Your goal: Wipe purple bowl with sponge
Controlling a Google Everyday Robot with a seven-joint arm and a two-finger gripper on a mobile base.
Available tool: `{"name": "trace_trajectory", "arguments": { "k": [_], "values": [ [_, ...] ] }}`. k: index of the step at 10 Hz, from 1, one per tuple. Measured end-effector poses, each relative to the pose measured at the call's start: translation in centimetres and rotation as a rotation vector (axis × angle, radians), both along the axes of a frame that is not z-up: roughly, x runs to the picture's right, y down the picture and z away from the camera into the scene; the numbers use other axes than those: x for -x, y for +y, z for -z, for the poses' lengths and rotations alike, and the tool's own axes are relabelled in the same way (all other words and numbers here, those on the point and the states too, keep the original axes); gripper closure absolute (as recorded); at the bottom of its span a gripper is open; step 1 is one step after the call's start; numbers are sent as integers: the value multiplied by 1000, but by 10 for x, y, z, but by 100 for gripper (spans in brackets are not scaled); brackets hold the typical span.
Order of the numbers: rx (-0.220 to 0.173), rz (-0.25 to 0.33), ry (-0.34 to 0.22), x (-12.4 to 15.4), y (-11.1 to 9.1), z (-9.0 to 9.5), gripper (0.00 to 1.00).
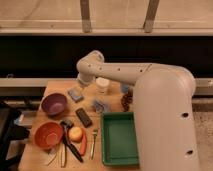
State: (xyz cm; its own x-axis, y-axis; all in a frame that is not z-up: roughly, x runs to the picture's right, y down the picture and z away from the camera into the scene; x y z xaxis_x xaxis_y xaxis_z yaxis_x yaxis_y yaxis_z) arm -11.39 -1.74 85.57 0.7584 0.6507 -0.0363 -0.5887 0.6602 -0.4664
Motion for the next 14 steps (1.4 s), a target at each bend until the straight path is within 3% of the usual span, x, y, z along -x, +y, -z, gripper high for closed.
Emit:
{"name": "trace_trajectory", "arguments": {
  "k": [3, 7, 9, 14],
  "values": [
    [-9, 25, -15, 23, 15, -19, 21],
    [-27, 26, -19, 36, 4, -43, 21],
    [-31, 15, -4, 29, -2, -64, 21],
    [-4, 1, -15, 42, 8, -91, 21]
  ]
}}
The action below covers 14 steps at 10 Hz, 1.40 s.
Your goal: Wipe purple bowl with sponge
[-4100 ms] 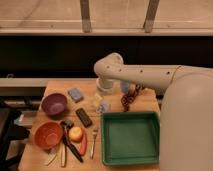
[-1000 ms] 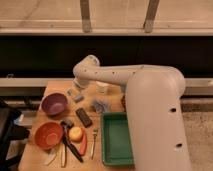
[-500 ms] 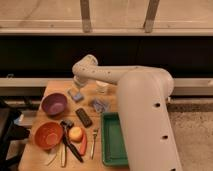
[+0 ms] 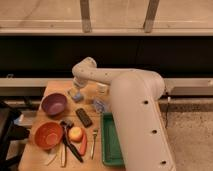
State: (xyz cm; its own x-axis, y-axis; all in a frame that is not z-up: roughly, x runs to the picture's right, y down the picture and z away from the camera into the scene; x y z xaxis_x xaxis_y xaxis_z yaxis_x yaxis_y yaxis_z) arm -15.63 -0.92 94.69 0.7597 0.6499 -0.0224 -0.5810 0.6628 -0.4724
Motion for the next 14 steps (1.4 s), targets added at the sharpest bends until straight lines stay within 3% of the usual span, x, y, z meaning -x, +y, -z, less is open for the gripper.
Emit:
{"name": "trace_trajectory", "arguments": {
  "k": [10, 11, 14],
  "values": [
    [49, 18, -46, 43, 21, -25, 21],
    [55, 21, -45, 45, 24, -27, 24],
    [58, 33, -41, 46, 27, -29, 52]
  ]
}}
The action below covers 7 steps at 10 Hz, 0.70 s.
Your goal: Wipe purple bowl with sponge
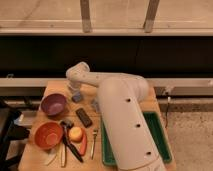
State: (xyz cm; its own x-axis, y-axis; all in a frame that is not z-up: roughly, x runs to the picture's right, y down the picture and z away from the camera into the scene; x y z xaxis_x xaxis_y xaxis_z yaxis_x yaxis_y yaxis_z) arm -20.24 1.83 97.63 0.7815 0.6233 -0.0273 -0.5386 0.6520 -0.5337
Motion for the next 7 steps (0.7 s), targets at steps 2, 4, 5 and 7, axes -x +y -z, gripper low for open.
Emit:
{"name": "trace_trajectory", "arguments": {
  "k": [2, 4, 5, 7],
  "values": [
    [1, -4, 8, -5, 0, 1, 75],
    [-7, -2, 22, -12, -3, 4, 93],
    [-18, 0, 29, -17, -9, 10, 99],
    [-40, 9, 37, -27, -24, 28, 100]
  ]
}}
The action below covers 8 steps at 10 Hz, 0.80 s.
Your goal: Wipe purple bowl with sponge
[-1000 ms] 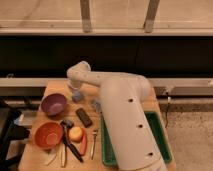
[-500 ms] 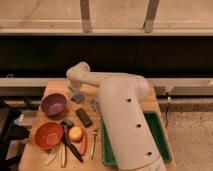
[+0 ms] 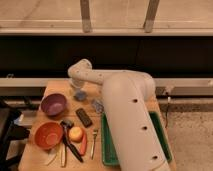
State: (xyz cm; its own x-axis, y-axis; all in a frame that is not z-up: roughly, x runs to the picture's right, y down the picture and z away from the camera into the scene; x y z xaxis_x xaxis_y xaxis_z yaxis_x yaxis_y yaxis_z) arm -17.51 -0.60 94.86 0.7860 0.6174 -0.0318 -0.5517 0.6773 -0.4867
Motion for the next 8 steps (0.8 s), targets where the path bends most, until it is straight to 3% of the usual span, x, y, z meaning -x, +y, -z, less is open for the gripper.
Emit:
{"name": "trace_trajectory", "arguments": {
  "k": [2, 4, 8],
  "values": [
    [-23, 35, -28, -2, -18, 26, 100],
    [-35, 72, -95, 10, -24, 59, 100],
    [-30, 154, -234, 66, 3, 107, 100]
  ]
}}
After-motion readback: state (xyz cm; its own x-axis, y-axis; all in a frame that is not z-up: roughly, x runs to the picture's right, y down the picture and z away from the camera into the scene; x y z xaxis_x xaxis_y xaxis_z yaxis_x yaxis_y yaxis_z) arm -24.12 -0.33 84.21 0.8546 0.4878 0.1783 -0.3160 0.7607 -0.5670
